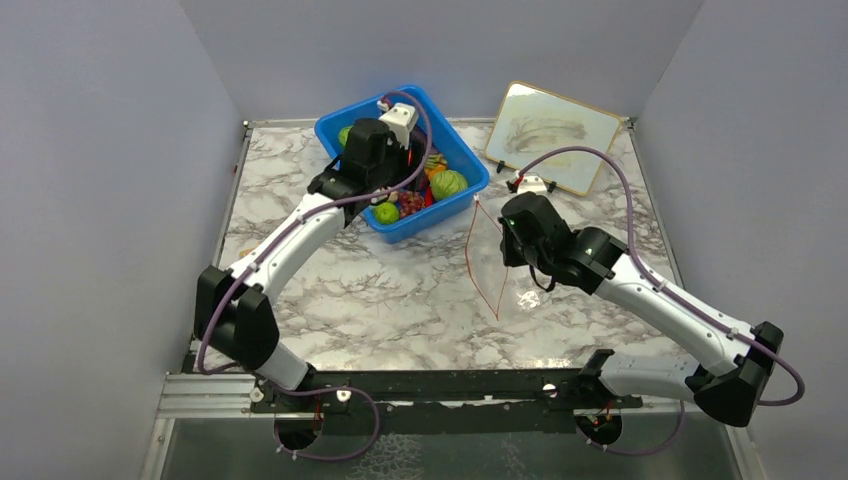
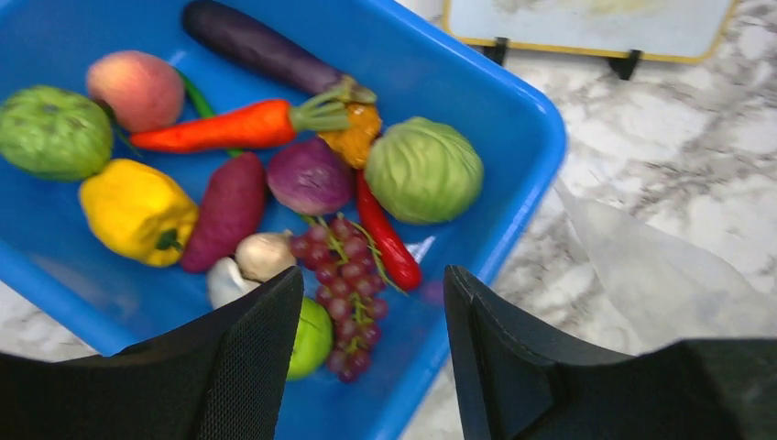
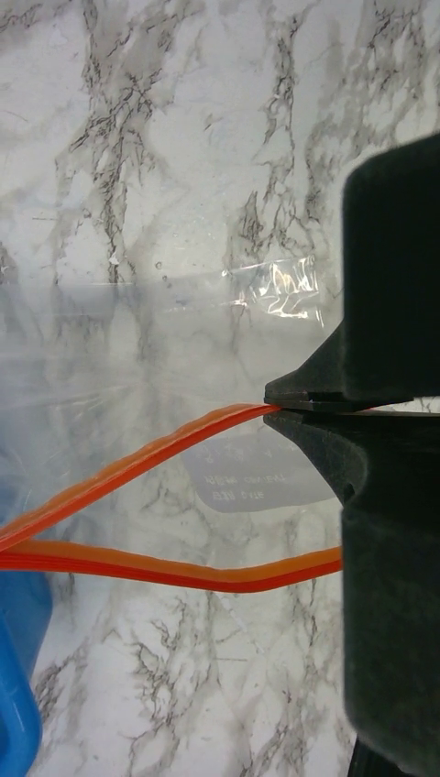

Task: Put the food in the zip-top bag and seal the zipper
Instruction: Pick up the fake vegetable from the bin.

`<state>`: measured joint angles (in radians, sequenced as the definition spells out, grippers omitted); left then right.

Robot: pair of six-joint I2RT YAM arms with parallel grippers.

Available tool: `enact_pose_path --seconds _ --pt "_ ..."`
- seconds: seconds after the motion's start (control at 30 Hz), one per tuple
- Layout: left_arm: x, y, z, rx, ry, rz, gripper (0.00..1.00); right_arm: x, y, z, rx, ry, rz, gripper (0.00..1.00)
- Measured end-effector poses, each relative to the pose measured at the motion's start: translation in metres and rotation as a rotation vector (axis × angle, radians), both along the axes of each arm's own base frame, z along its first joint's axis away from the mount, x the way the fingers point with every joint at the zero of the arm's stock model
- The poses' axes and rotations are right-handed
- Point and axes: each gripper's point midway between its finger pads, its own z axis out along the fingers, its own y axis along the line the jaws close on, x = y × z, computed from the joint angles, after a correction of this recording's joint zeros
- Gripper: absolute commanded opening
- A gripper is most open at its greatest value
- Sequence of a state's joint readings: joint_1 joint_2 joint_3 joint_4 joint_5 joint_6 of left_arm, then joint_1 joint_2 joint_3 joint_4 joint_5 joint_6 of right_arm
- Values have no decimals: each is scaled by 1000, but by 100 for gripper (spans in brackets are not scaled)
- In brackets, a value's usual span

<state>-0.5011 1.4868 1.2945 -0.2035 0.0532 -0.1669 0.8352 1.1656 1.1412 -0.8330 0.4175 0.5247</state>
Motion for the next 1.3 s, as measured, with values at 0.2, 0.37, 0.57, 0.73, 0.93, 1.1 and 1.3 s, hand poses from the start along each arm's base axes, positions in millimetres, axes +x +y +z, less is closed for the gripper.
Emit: enact_pose_path --seconds 0.2,0.37,0.57,0.73,0.93,1.1,1.3 --pt "46 20 -17 148 37 76 61 -3 0 10 44 -33 18 1" --pt "74 31 -55 310 77 64 64 -7 -3 11 46 -39 31 1" --pt "106 34 -88 521 96 -78 63 -12 -2 6 52 -22 56 1" --pt "138 52 -83 610 53 -102 66 -16 -5 11 62 -34 57 1" --pt "161 81 -87 671 50 -87 69 -19 -9 18 76 -46 57 1" --pt "160 101 -101 699 97 -93 71 -21 -11 15 70 -36 54 1" --pt "156 109 -117 728 131 -118 72 -21 -11 15 72 -35 52 1"
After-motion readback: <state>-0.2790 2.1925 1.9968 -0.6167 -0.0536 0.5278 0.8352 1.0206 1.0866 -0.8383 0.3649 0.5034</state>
